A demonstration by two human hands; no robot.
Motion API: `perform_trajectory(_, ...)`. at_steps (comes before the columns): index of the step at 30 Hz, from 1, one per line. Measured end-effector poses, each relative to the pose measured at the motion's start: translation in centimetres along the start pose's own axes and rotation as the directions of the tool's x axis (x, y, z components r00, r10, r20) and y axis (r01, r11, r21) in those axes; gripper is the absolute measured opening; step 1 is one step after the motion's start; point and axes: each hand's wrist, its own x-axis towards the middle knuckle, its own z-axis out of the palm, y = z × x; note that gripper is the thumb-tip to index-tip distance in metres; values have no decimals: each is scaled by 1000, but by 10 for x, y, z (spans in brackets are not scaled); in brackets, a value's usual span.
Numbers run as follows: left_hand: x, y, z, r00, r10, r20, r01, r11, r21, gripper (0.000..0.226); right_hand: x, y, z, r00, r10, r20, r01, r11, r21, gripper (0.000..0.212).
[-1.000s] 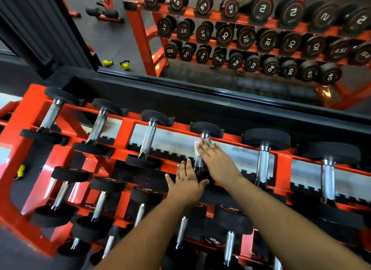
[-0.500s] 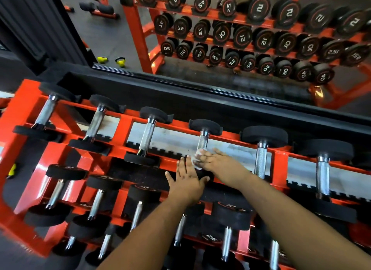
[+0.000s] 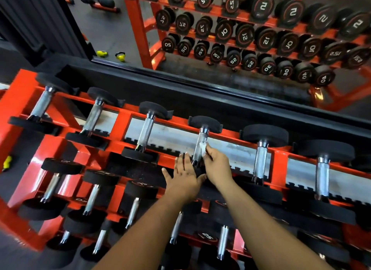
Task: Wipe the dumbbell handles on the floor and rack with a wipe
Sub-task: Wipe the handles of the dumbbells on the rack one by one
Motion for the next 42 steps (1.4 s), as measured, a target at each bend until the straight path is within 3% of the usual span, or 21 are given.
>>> perform_trajectory(3, -3, 3, 0, 1000, -15, -25, 14, 1000, -12, 93, 19, -12, 5, 996, 94, -5, -92, 975, 200, 17)
perform_trajectory(6, -4, 6, -2, 999, -53, -9, 53, 999, 7, 92, 23, -14, 5, 964, 199, 175, -259, 855, 450, 21)
perform_trajectory(10, -3, 8, -5, 996, -87, 0, 87, 996, 13, 93, 20, 13, 5, 877, 269, 399, -411, 849, 332, 33)
perform_trajectory(15, -2, 6, -4, 994, -106, 6, 106, 994, 16, 94, 57, -15, -13, 831, 289, 476, -533, 659, 531, 35)
perform_trajectory(19, -3, 6, -5, 996, -92, 6, 92, 995, 28, 93, 48, -16, -10, 851, 304, 429, -467, 813, 349, 25)
perform_trajectory(23, 0, 1, -3, 998, -55, 6, 55, 998, 16, 94, 40, 2, -17, 860, 278, 427, -477, 734, 483, 22)
perform_trajectory(25, 1, -1, -1, 999, -35, 0, 35, 999, 7, 94, 45, -1, -17, 906, 346, 245, -424, 724, 544, 17)
perform_trajectory(27, 0, -2, 0, 1000, -20, -9, 20, 1000, -8, 94, 54, -3, -14, 934, 356, 33, -328, 817, 474, 14)
perform_trajectory(29, -1, -3, 2, 999, -6, -33, 5, 1000, -23, 95, 54, -10, -8, 946, 318, -59, -260, 856, 447, 15)
perform_trajectory(33, 1, -5, 4, 998, 12, -62, -14, 999, -39, 95, 44, -16, 7, 922, 383, 51, -322, 689, 650, 13)
perform_trajectory(35, 1, -6, 4, 998, 18, -61, -21, 999, -45, 94, 32, -9, 12, 944, 329, 37, -298, 794, 530, 13)
perform_trajectory(38, 1, -6, 5, 997, 25, -66, -28, 998, -52, 95, 10, 6, 4, 982, 186, 28, -188, 963, 192, 21)
perform_trajectory(42, -3, -2, 6, 995, 32, -93, -36, 998, -43, 94, -7, 5, -23, 988, 23, 152, -18, 999, -34, 21)
